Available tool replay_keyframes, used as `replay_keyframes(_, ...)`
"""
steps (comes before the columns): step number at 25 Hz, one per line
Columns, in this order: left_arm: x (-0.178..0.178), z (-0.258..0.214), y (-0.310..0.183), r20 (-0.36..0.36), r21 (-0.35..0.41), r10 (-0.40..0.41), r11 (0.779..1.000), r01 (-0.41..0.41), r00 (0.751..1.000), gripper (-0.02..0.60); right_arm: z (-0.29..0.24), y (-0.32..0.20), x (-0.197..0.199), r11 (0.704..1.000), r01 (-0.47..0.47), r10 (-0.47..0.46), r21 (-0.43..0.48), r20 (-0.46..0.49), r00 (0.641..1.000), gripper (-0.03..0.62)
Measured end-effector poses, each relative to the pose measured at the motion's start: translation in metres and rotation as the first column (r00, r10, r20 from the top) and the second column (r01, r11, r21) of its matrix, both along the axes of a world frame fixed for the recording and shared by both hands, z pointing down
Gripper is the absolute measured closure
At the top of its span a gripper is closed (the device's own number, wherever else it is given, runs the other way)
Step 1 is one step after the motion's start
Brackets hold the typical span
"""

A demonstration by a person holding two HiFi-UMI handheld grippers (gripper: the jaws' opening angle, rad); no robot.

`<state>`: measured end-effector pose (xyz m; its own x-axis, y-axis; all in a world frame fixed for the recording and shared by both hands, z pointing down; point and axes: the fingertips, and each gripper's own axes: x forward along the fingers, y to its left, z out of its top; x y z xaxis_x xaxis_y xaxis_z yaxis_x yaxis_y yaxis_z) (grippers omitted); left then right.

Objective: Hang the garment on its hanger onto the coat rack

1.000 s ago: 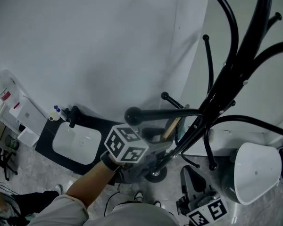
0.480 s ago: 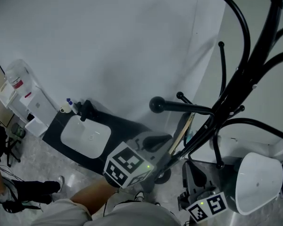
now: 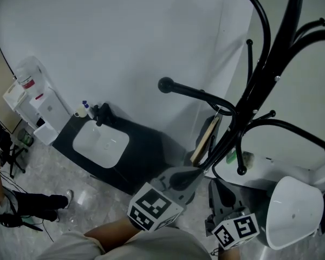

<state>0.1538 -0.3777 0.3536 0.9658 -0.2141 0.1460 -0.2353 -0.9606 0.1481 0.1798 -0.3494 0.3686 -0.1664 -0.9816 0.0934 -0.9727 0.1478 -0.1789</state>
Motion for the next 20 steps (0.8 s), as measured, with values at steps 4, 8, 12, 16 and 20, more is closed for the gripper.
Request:
replay_keyframes(4,0.003,0.002,0.013,-0.002,-0.001,-0.024,1.0,0.024,1.0,0.577,0.001,0.01,0.002,1.0,0.025,-0.025,-0.001,0.001,1.0,0.58)
replay_keyframes(8,0.004,0.002,0.026,0.0,-0.007,-0.042,0.999,0.042,0.999,0.577,0.0,0.022,0.003,0.999,0.043,-0.043,0.005,0.006,0.999,0.58)
replay_keyframes(12,0.006,0.004,0.032,0.002,-0.015,-0.055,0.998,0.055,0.999,0.577,0.003,0.028,0.005,0.998,0.057,-0.057,0.003,0.013,0.998,0.58)
replay_keyframes(16,0.008,0.004,0.038,0.011,-0.017,-0.066,0.998,0.067,0.998,0.577,0.003,0.033,0.006,0.998,0.065,-0.065,0.004,0.019,0.998,0.58)
replay_keyframes(20,0.01,0.005,0.035,0.023,-0.02,-0.068,0.997,0.068,0.997,0.577,0.003,0.031,0.009,0.998,0.063,-0.063,0.006,0.032,0.998,0.58)
